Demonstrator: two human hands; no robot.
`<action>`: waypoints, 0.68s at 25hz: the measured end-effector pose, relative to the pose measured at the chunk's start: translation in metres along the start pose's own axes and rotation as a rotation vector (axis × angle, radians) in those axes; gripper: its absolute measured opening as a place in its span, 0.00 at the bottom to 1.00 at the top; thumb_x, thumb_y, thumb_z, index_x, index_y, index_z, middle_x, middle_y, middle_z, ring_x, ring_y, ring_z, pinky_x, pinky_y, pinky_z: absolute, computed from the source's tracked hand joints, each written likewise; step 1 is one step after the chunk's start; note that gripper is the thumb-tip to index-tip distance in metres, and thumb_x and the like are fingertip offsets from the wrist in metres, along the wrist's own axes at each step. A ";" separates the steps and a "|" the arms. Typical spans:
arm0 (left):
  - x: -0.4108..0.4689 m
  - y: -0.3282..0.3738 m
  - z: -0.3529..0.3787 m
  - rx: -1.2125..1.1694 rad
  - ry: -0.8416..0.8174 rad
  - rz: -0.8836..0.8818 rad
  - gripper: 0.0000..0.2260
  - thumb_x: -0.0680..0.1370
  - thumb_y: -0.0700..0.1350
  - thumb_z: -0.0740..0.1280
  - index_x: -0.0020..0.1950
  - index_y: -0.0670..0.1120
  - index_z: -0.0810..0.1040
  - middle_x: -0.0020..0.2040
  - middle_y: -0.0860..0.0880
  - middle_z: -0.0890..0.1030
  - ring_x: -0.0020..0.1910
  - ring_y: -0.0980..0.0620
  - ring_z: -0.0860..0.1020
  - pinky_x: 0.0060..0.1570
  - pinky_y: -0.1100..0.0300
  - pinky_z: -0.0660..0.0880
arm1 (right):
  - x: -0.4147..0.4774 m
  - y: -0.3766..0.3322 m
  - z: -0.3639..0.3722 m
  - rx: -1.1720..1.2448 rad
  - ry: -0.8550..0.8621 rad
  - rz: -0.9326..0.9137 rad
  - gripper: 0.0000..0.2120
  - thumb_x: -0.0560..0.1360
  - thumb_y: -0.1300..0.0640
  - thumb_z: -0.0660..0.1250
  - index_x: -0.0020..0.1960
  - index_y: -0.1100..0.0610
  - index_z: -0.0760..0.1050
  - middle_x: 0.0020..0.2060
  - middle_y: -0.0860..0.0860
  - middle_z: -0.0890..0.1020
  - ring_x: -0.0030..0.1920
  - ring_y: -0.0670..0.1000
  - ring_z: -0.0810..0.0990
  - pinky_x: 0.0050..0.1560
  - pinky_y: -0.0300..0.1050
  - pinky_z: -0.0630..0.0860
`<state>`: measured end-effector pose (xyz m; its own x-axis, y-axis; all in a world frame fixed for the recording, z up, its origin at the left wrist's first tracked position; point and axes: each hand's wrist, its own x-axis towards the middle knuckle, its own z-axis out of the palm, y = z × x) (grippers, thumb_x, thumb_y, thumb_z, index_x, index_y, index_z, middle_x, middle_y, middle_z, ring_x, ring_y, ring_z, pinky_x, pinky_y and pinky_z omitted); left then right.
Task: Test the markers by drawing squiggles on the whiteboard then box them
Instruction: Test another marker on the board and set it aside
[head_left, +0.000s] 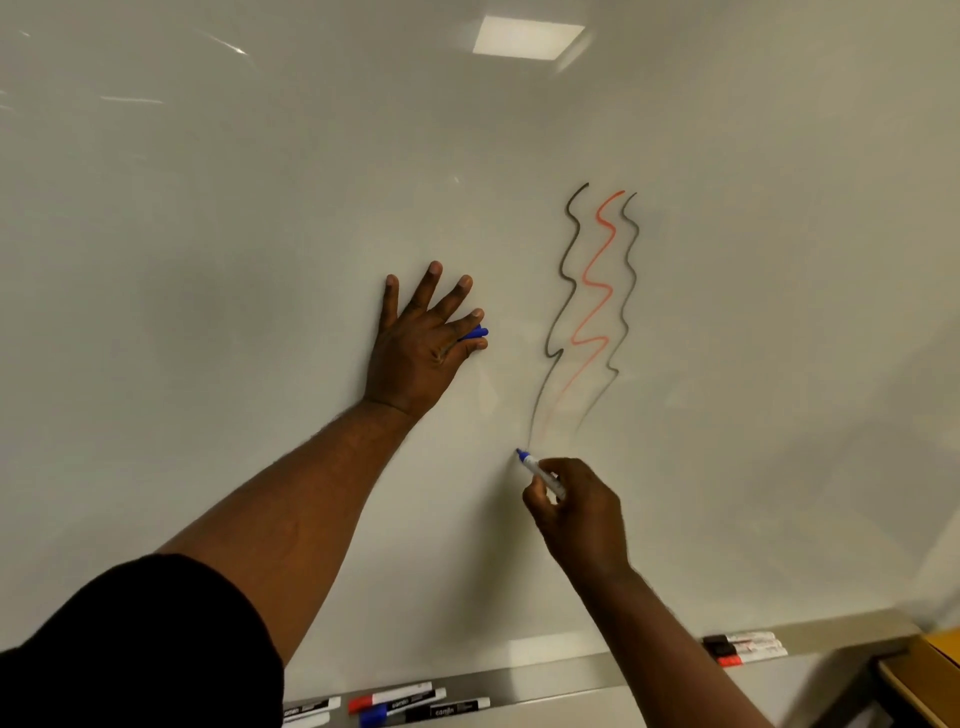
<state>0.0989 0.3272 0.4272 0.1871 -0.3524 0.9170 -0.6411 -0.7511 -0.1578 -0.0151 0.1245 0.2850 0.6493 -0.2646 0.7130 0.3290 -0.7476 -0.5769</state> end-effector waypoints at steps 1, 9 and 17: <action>0.000 0.002 -0.002 -0.005 -0.021 -0.015 0.16 0.78 0.54 0.67 0.63 0.49 0.80 0.71 0.50 0.73 0.77 0.45 0.60 0.75 0.38 0.45 | -0.009 0.004 0.000 -0.002 -0.052 0.038 0.05 0.72 0.56 0.72 0.47 0.49 0.79 0.34 0.42 0.79 0.31 0.45 0.76 0.33 0.41 0.72; -0.032 0.018 -0.030 -0.168 -0.276 -0.137 0.13 0.78 0.53 0.68 0.59 0.50 0.83 0.67 0.52 0.77 0.77 0.53 0.60 0.77 0.47 0.43 | -0.049 0.003 -0.033 0.089 -0.102 0.034 0.04 0.74 0.52 0.68 0.48 0.45 0.78 0.40 0.42 0.78 0.37 0.46 0.77 0.36 0.40 0.72; -0.155 0.103 -0.063 -0.287 -0.556 -0.580 0.14 0.78 0.54 0.68 0.63 0.55 0.81 0.60 0.53 0.82 0.72 0.52 0.66 0.71 0.65 0.53 | -0.107 0.013 -0.049 0.168 -0.163 0.064 0.08 0.72 0.52 0.64 0.49 0.47 0.78 0.42 0.41 0.78 0.43 0.44 0.78 0.41 0.46 0.76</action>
<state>-0.0427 0.3394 0.2917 0.8345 -0.2348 0.4985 -0.4804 -0.7531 0.4495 -0.1144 0.1135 0.2206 0.7702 -0.1958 0.6070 0.3845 -0.6168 -0.6868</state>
